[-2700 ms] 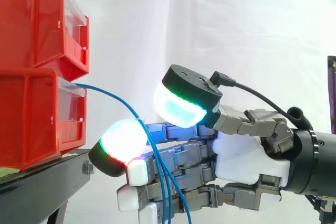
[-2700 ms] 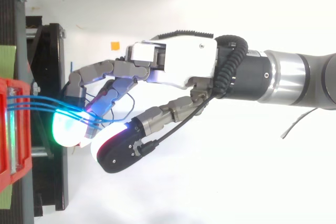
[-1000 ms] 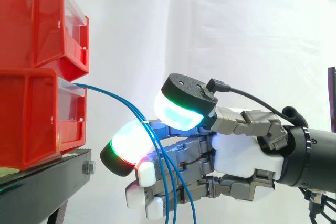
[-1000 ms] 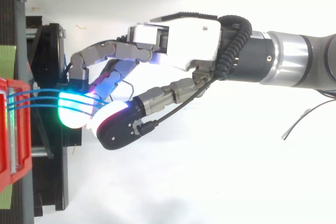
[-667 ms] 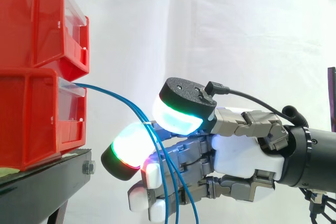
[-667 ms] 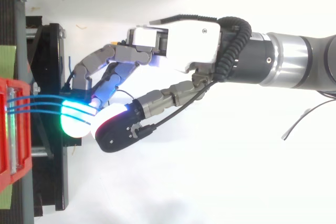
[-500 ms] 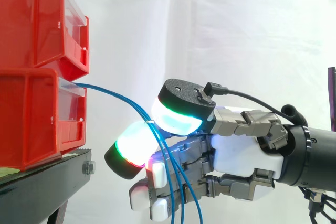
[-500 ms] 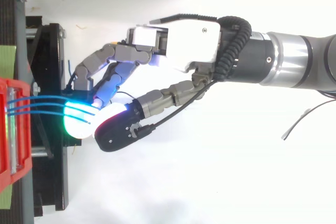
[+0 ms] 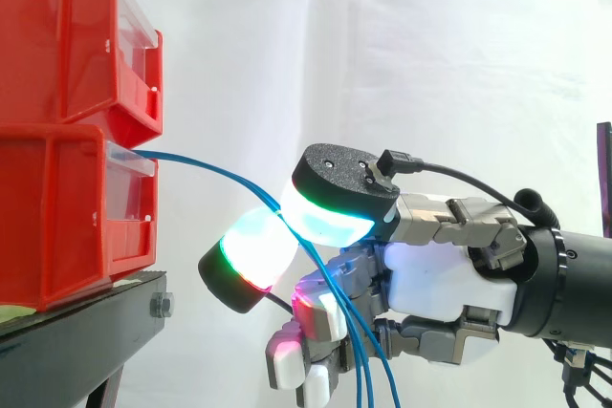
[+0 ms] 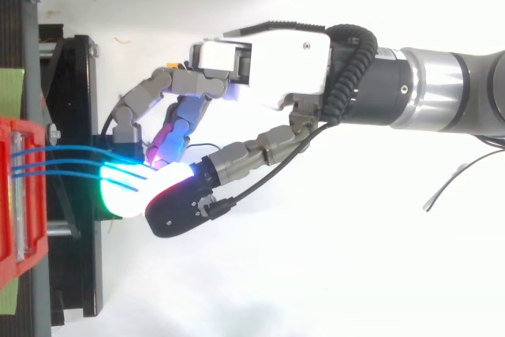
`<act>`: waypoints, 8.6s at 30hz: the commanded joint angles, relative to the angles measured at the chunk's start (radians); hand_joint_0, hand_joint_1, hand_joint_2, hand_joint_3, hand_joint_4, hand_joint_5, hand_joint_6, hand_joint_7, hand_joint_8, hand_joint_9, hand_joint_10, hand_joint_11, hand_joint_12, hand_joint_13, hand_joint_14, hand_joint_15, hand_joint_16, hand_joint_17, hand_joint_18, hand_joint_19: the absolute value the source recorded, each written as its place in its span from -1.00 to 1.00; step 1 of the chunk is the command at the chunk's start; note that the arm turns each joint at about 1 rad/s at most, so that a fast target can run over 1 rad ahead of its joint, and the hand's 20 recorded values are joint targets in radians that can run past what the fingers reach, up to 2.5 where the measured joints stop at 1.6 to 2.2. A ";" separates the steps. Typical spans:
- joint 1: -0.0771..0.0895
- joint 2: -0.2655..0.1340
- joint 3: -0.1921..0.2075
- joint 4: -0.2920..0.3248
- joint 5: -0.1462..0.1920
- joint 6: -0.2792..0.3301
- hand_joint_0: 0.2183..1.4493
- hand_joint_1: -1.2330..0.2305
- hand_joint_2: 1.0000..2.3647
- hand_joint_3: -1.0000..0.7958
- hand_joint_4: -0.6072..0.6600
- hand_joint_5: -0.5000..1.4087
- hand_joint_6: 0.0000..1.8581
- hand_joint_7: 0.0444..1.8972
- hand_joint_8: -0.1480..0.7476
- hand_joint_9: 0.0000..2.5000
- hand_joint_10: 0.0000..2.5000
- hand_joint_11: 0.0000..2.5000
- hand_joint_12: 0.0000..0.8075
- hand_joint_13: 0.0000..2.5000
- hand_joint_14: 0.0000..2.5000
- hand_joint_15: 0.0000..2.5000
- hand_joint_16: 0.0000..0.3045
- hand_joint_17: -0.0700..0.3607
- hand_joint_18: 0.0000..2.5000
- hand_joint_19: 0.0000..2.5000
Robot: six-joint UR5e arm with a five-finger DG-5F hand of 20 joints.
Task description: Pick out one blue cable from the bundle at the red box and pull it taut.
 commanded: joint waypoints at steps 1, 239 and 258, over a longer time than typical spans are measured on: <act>0.001 0.000 0.000 -0.001 -0.001 0.002 -0.31 -0.39 -0.98 0.12 -0.25 -0.63 -0.01 -0.02 0.06 -0.03 -0.98 -0.34 0.03 -0.20 -0.99 -0.63 -0.61 -0.06 -0.27 -0.52; -0.022 0.140 -0.023 -0.291 0.058 -0.156 -0.35 0.07 -0.99 -0.36 0.13 -0.63 -0.06 -0.06 0.12 0.05 -0.98 -0.26 0.04 -0.17 -0.98 -0.54 -0.62 -0.08 -0.25 -0.43; -0.019 0.140 -0.009 -0.294 0.059 -0.158 -0.22 -0.49 -0.97 -0.19 0.05 -0.67 0.00 -0.10 0.10 -0.07 -0.98 -0.20 0.04 -0.24 -0.98 -0.55 -0.63 -0.08 -0.30 -0.48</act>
